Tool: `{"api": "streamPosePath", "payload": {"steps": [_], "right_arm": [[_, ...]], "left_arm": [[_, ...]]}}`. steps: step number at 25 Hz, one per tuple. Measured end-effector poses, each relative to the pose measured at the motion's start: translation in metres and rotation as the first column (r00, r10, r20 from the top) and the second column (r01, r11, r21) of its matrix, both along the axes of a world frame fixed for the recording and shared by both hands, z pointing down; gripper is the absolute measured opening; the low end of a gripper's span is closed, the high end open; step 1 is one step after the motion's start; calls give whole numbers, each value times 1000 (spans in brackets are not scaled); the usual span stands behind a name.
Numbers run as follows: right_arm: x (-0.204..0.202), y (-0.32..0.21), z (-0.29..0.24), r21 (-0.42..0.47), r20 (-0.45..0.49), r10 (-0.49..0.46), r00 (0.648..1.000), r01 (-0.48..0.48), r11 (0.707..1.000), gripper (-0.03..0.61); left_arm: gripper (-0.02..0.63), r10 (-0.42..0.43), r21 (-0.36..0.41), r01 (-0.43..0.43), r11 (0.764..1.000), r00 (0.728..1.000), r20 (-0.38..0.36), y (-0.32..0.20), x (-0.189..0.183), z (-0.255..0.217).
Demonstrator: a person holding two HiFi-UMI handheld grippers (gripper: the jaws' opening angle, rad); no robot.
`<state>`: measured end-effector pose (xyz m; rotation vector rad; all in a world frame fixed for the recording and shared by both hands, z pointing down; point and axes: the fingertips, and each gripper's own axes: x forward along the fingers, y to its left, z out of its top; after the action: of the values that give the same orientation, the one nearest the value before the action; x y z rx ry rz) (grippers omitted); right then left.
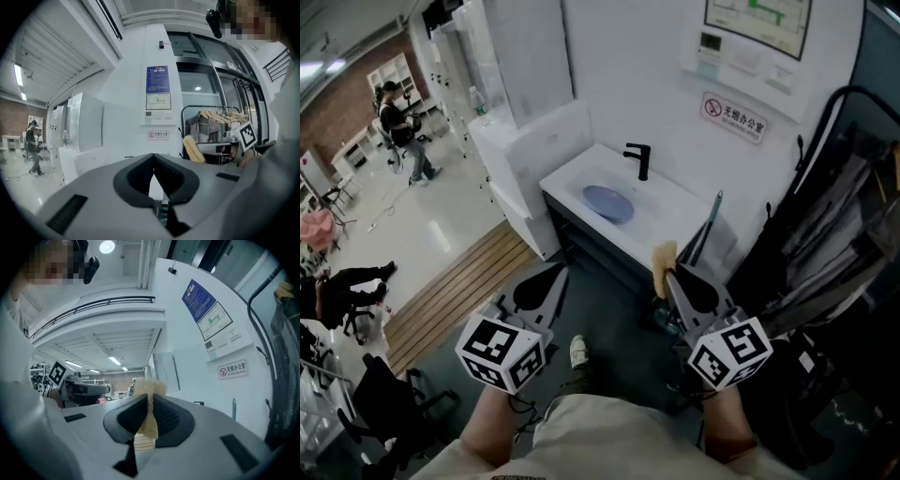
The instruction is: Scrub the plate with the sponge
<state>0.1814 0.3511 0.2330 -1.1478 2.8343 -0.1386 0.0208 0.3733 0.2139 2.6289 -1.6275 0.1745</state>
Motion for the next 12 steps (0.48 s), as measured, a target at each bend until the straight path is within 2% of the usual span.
{"api": "streamPosePath", "payload": {"steps": [4,12], "right_arm": [[-10,-21,13,-6,-26,-7,1000,6,1000,48],[-18,-78,30,-31,-31,18,999,-19,999,48]], "left_arm": [[5,-22,-4,22,1000,1000,0,-19,-11,11],[5,-2,-19,2,1000,1000,9,-81,-22,28]]}}
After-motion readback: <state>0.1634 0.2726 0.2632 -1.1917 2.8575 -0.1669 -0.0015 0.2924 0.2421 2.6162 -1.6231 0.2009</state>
